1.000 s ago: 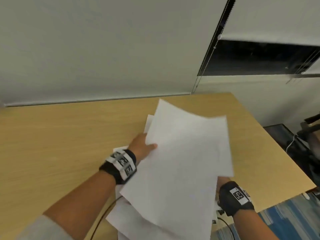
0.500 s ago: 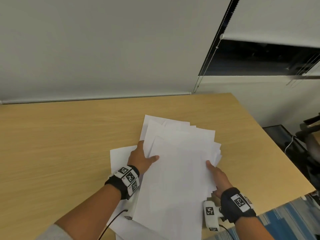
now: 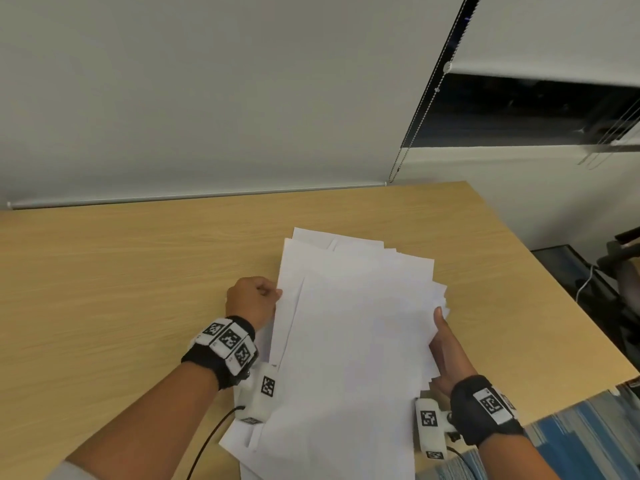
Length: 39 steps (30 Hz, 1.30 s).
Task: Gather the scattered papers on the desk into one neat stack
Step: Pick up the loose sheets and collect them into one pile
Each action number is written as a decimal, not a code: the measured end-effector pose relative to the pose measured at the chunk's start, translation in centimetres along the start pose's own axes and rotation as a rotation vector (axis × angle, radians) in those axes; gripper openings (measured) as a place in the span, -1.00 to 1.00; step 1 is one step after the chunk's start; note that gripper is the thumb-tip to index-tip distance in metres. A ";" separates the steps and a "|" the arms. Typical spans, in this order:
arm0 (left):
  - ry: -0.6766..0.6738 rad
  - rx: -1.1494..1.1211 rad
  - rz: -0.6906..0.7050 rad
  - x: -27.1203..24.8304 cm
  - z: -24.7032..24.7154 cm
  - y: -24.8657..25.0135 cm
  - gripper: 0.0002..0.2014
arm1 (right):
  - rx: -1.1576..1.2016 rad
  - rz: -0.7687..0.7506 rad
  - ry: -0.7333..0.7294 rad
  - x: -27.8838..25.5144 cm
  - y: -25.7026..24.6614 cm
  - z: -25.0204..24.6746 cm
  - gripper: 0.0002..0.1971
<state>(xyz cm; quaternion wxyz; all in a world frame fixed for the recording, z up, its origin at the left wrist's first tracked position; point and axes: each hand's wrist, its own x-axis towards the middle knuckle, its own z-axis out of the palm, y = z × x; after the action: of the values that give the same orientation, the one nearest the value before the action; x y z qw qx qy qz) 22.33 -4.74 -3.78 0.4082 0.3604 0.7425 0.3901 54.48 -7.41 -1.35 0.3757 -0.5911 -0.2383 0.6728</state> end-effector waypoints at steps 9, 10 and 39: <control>-0.495 -0.070 -0.203 -8.2 -0.5 -1.3 -0.73 | 0.140 -0.057 0.072 -2.9 1.0 2.5 -0.39; -0.611 0.065 -0.165 -9.0 -0.4 -1.6 -0.71 | 0.131 -0.051 0.006 -3.3 1.1 2.8 -0.33; -0.191 0.355 0.040 -0.7 -6.0 -3.3 -0.66 | -0.131 0.025 0.222 0.9 1.6 -4.0 -0.60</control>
<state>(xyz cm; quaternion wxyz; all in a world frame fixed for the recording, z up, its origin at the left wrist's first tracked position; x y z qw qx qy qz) 16.53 -8.46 -4.25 0.3987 0.4769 0.7503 0.2252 58.00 -8.12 -3.88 0.3522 -0.6882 -0.2313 0.5906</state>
